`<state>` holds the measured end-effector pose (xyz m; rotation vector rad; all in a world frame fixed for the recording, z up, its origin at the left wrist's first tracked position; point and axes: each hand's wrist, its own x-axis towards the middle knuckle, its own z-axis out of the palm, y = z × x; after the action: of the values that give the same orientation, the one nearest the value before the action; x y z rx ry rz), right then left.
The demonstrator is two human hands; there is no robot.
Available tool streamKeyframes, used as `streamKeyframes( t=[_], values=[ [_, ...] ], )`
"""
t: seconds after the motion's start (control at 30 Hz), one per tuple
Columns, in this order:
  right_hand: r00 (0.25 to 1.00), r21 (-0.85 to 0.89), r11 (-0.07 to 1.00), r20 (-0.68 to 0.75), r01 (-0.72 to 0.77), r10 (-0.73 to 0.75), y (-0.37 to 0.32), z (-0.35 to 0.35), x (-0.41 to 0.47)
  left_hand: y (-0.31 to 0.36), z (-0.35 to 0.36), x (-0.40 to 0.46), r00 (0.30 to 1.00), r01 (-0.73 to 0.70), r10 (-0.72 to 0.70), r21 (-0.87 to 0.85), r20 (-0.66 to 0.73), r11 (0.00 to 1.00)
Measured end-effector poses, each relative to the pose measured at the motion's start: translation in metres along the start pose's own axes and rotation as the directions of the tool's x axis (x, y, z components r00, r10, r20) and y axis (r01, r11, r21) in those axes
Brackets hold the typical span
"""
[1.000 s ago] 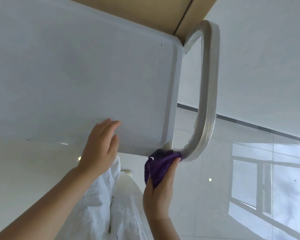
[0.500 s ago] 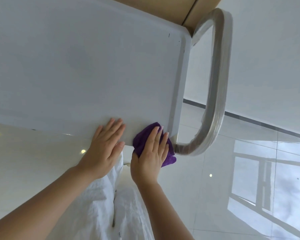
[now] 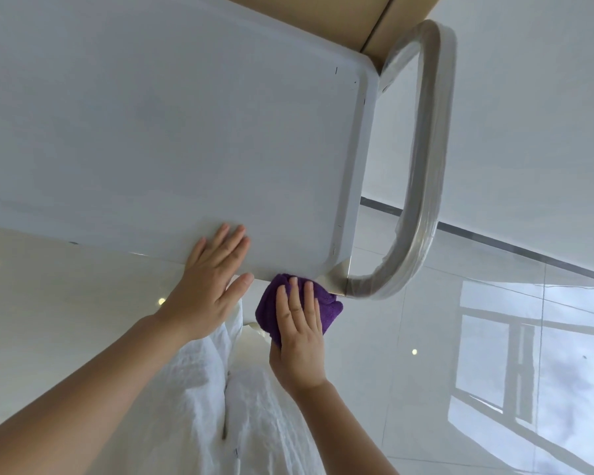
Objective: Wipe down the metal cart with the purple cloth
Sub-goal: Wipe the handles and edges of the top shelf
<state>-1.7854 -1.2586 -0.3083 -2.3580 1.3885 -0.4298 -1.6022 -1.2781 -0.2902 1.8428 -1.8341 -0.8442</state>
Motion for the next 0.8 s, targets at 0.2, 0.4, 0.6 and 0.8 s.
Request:
streamKeyframes(
  t=[0.2, 0.4, 0.6, 0.8],
  values=[
    [0.762, 0.469, 0.740, -0.193, -0.482, 0.619, -0.042, -0.041, 0.049, 0.003, -0.004, -0.001, 0.999, 0.047, -0.044, -0.135, 0.024, 0.990],
    [0.961, -0.141, 0.951, -0.046, -0.275, 0.272, -0.049, 0.005, 0.055, 0.004, -0.004, 0.002, 0.997, 0.065, -0.070, -0.185, -0.023, 0.981],
    [0.993, -0.255, 0.966, 0.094, -0.048, 0.074, -0.023, 0.014, 0.020, 0.001, -0.002, 0.003, 0.998, -0.020, 0.011, -0.137, -0.067, 0.990],
    [0.978, 0.037, 0.990, 0.168, -0.134, 0.126, -0.018, 0.017, -0.035, 0.002, 0.007, 0.000, 0.971, -0.192, 0.217, 0.210, -0.100, 0.959]
  ],
)
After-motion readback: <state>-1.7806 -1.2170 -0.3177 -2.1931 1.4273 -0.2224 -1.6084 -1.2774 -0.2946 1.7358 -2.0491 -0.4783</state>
